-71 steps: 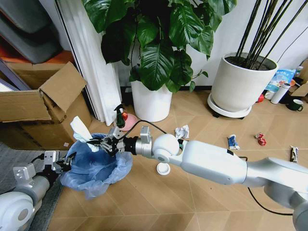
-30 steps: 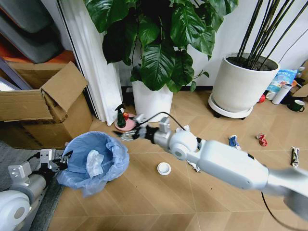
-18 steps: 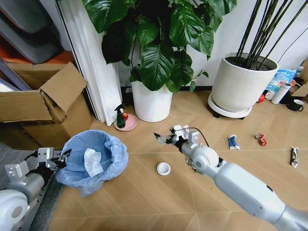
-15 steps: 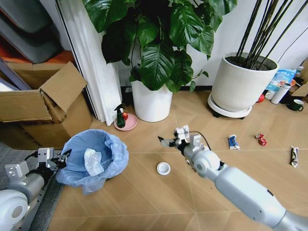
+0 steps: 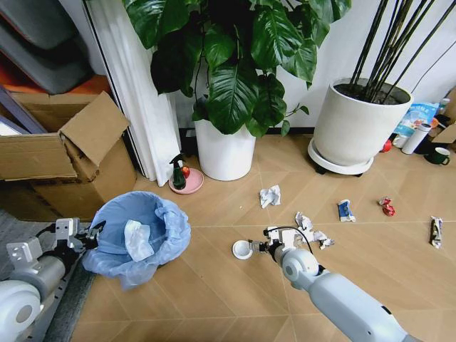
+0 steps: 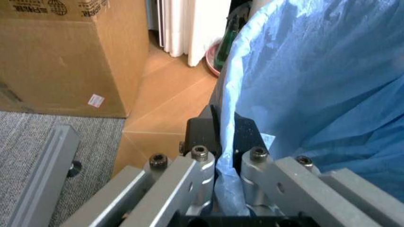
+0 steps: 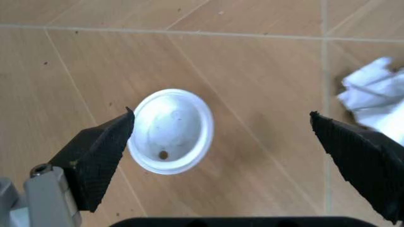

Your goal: Pick up the trash bin and place the garbage on the floor into it.

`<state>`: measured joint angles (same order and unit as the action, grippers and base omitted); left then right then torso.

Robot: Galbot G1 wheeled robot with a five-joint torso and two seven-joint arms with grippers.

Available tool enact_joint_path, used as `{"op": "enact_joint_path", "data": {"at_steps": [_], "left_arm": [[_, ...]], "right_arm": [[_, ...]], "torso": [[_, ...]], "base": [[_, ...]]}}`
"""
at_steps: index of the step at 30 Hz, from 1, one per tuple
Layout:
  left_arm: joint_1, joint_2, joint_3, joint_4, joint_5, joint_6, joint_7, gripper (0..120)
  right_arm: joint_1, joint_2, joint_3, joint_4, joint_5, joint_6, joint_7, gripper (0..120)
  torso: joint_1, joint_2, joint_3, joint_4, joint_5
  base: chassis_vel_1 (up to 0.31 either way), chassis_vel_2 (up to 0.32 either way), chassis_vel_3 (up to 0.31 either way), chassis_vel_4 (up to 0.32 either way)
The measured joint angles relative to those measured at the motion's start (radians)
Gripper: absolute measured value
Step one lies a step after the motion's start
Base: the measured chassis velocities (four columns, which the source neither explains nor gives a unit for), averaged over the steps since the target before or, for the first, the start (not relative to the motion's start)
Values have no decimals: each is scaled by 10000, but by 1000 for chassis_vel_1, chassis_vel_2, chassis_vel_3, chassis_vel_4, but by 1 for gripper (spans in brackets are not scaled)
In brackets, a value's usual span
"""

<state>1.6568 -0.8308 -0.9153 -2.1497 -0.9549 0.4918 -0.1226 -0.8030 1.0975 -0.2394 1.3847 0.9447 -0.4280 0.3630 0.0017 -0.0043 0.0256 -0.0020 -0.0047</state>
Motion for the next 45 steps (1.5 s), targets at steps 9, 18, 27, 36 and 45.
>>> {"op": "enact_joint_path", "data": {"at_steps": [9,18,27,36,45], "left_arm": [[88,35,-69,-112,-57,34,-42,0],[95,47,-54,-129,-61,48,-69,0],[97,70,-68,-151,-85,64,-96,0],[106,70,-100,-163,-102,67,-102,0],[111,-1,-136,-162,-119,66,-95,0]], "right_arm": [[560,937,-377,-1266,-157,-350,129,100],[854,1373,-381,-2424,-395,-365,143,100],[999,1603,-377,-3026,-567,-336,106,100],[1160,1621,-682,-3230,-687,-420,-18,100],[1312,1604,-1155,-3429,-919,-712,-74,72]], "torso": [[0,0,0,1,0],[0,0,1,0,0],[0,0,1,0,1],[0,0,0,0,1],[0,0,0,-1,1]], "base": [[0,0,0,0],[0,0,0,0],[0,0,0,0],[0,0,0,0],[0,0,0,0]]}}
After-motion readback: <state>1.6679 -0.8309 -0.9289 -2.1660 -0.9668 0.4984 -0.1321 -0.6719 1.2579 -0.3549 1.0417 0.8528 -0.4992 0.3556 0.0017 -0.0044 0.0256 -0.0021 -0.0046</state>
